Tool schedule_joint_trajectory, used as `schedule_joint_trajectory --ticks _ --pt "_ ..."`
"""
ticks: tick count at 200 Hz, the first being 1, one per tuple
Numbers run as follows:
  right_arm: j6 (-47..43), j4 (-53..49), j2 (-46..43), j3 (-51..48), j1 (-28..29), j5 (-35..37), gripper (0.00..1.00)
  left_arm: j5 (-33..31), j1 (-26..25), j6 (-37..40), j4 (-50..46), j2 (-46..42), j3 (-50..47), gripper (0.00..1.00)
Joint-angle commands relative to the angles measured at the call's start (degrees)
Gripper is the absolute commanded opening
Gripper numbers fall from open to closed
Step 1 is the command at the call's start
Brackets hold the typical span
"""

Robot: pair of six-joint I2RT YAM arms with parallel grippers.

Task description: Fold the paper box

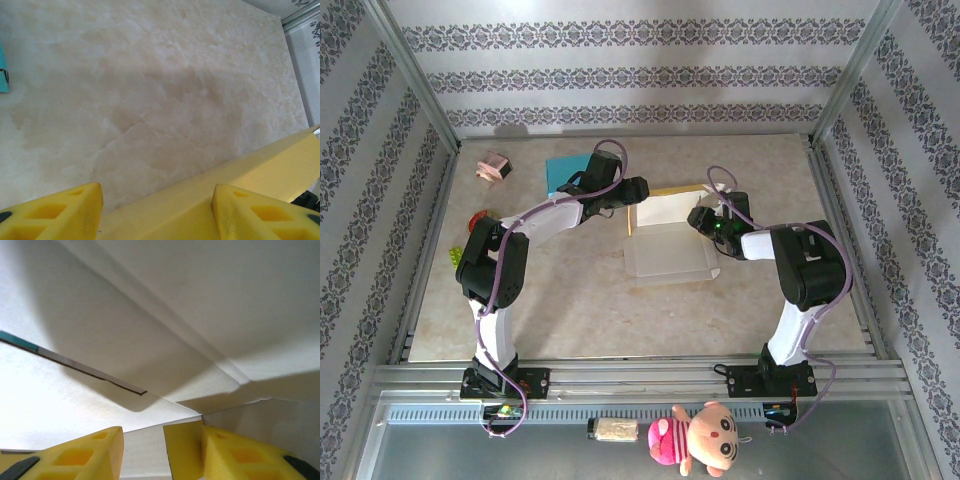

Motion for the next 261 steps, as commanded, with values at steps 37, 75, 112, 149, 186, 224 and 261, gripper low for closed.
schedule_joint_trajectory --ticks 37,75,112,149,186,224,261 --pt "-1.31 1.58 0.85 -0.50 2.29 -5.06 0.42 0.87 -0.22 0.70 -1.01 -0.47 -1.56 0.60" --pt "-4.60 -3.03 -5.43 -2.68 1.64 -3.84 0.50 0.33 -0.24 1.90 -1.37 -0.99 -2.20 0.60" --pt "-10.67 -7.48 -15.23 -7.49 0.77 0.11 0.57 -2.09 -0.24 3.02 -1.89 -2.51 -2.82 0.60" --pt "-14.33 -10.88 -24.08 -10.84 -1.45 3.75 0.65 -2.61 -0.27 3.95 -2.13 -3.60 -2.99 0.61" --pt "-22.15 -11.79 -35.18 -13.25 -3.78 11.07 0.93 -2.53 -0.24 4.12 -1.65 -4.26 -3.27 0.61" --pt "-28.65 -14.59 -24.57 -4.42 -8.34 -7.77 0.95 -1.87 -0.25 3.86 -1.17 -3.90 -2.74 0.62" --pt "-23.57 -9.57 -19.59 -3.14 -9.37 -14.94 0.96 -1.38 -0.25 3.75 -0.83 -5.28 -3.96 0.63"
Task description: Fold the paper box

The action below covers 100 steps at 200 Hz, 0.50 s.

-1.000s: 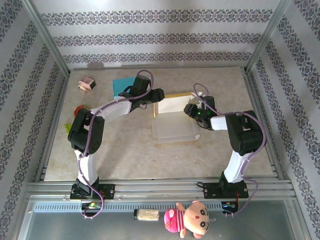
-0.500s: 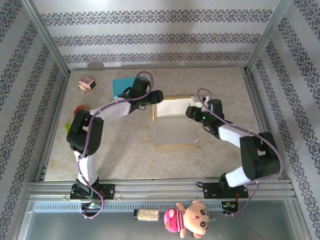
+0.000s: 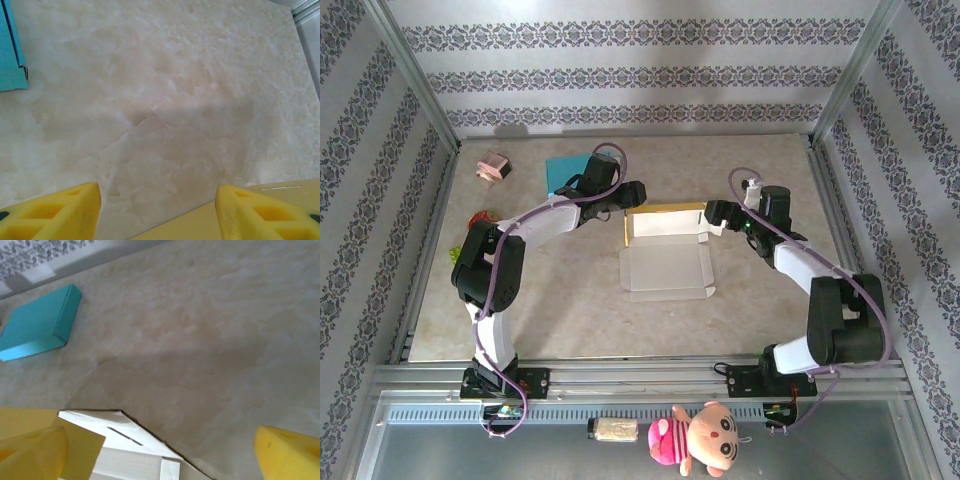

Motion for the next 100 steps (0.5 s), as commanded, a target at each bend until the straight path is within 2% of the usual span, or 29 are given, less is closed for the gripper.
schedule_joint_trajectory --ticks 1,33,65,100 --pt "1.69 2.49 2.12 1.15 -0.56 -8.90 0.96 0.32 -0.19 0.73 -0.48 -3.05 -1.36 0.63" --pt "7.47 3.48 8.24 2.56 -0.82 -11.68 0.85 0.22 -0.15 1.17 -0.63 -3.47 -1.24 0.63" --pt "10.98 4.01 11.47 2.84 -0.93 -9.97 0.65 0.48 -0.09 1.56 -1.14 -4.08 -1.06 0.63" --pt "9.69 4.58 11.84 2.71 -0.86 -9.28 0.44 0.94 0.68 3.86 -1.70 -6.14 -1.81 0.64"
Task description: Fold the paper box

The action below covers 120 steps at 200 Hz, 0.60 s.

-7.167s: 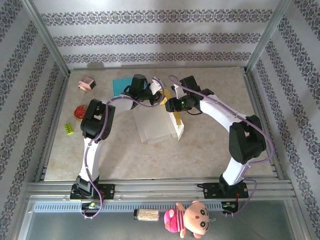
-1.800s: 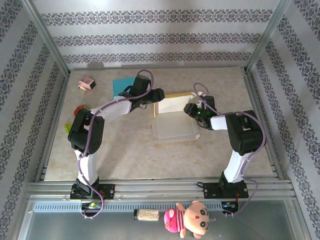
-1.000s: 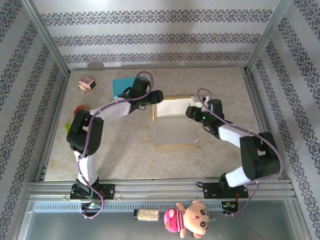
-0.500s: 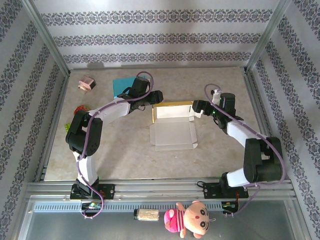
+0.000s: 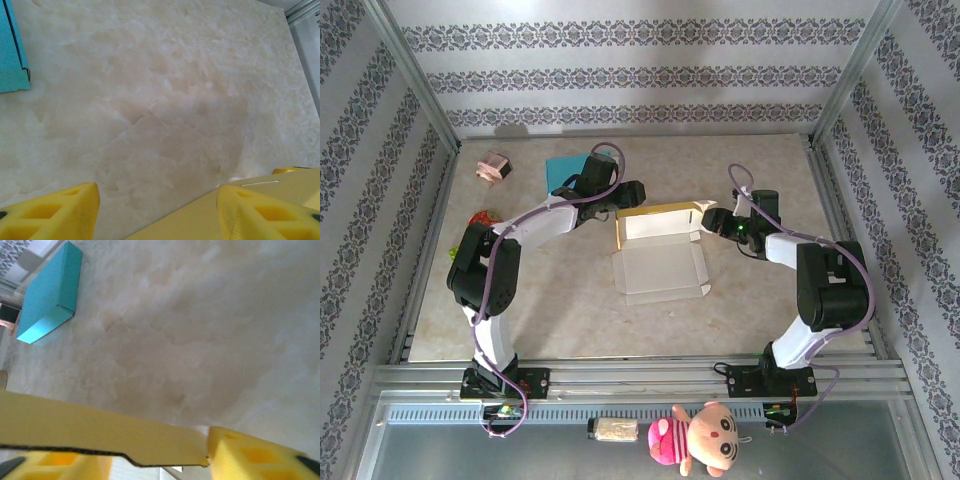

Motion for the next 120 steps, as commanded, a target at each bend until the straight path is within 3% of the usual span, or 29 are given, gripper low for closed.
schedule_joint_trajectory --ticks 1,24,47,61,83,99,120 --pt "0.15 2.14 0.17 0.73 -0.49 -0.49 0.44 0.98 0.60 3.33 -1.10 -3.96 -0.78 0.64" --pt "-2.07 1.87 0.71 1.48 0.23 -0.73 0.33 8.41 1.56 11.95 -0.59 -5.91 -0.94 0.64" --pt "-5.01 0.25 0.85 2.83 1.50 -0.27 0.28 21.90 1.99 31.39 -5.69 -8.59 0.29 0.65" --pt "-6.88 0.08 0.69 3.30 2.46 0.04 0.25 27.78 1.94 44.63 -13.61 -9.86 2.11 0.72" --pt "-9.74 -0.34 0.74 4.14 4.52 0.56 0.20 25.20 1.91 57.80 -22.81 -9.49 4.79 0.83" --pt "-11.48 -1.14 1.13 5.01 5.93 1.28 0.18 20.95 1.96 63.56 -26.69 -7.42 7.55 1.00" --pt "-12.94 -1.90 1.79 6.16 6.75 0.02 0.13 14.13 2.02 67.02 -24.95 -4.57 9.10 0.99"
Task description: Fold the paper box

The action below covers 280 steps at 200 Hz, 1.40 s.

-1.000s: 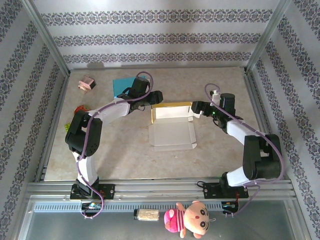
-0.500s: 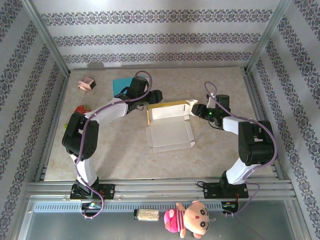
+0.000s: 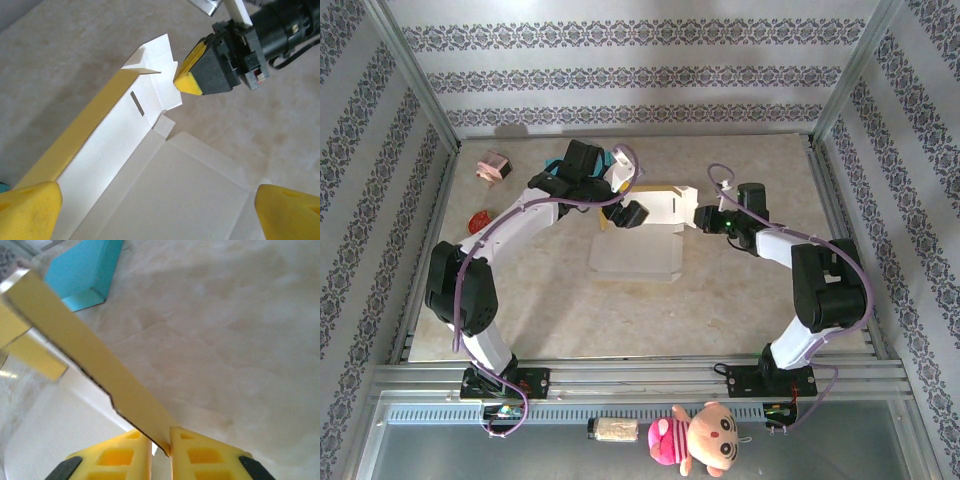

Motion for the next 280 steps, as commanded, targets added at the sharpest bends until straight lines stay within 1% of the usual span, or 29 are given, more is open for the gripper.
schedule_joint_trajectory --ticks 1,19,31,54,77,102,120,129,142,168,190,211,235,259,280 --pt "-3.91 -0.64 1.50 2.35 0.84 -0.70 0.13 -5.93 0.53 13.70 -5.39 3.54 2.64 0.99" --pt "-4.91 -1.07 2.00 3.12 1.28 -1.73 0.12 -10.04 0.62 17.09 -4.65 6.95 5.13 0.99" --pt "-5.53 -1.11 2.44 3.66 1.44 -2.50 0.12 -10.23 0.87 19.28 -5.43 9.56 7.94 0.99" --pt "-7.17 -1.17 3.02 4.57 2.27 -3.60 0.11 -9.08 1.24 24.78 -4.43 13.42 11.74 0.99" --pt "-9.59 -2.26 2.72 5.62 3.66 -3.69 0.11 -4.84 2.68 30.68 -5.14 15.14 14.63 0.99" --pt "-12.33 -2.32 0.63 6.41 4.68 -3.70 0.10 -0.59 5.08 31.11 -5.10 13.33 15.55 1.00" --pt "-14.14 -2.14 -0.75 7.28 4.70 -4.57 0.09 -0.92 5.81 33.16 -4.50 10.02 13.27 1.00" --pt "-16.68 -4.33 -1.25 8.65 4.73 -5.17 0.09 -1.68 5.93 34.68 -3.97 7.94 11.44 0.99" --pt "-22.73 -11.38 -1.65 11.75 5.02 -4.78 0.09 -2.59 6.22 36.57 -3.22 5.04 8.62 0.99" --pt "-35.34 -25.30 -0.19 18.26 5.06 -8.25 0.08 0.66 7.39 41.38 -3.46 1.75 5.23 0.99" --pt "-46.38 -32.16 0.08 20.49 6.19 -9.03 0.08 2.43 7.76 41.35 -3.61 2.64 5.87 0.99" --pt "-53.31 -36.64 0.62 22.49 6.97 -8.27 0.07 4.62 7.69 40.39 -4.31 5.11 7.66 0.99" --pt "-56.11 -38.64 1.23 24.52 7.03 -7.76 0.06 4.78 7.76 40.34 -4.11 8.55 9.53 0.99" --pt "-56.67 -39.79 2.11 26.52 7.18 -7.22 0.06 6.44 7.61 40.42 -8.79 11.80 13.01 1.00" --pt "-57.01 -39.61 2.65 27.09 7.48 -6.65 0.06 6.63 7.75 39.99 -11.45 12.94 13.36 1.00"
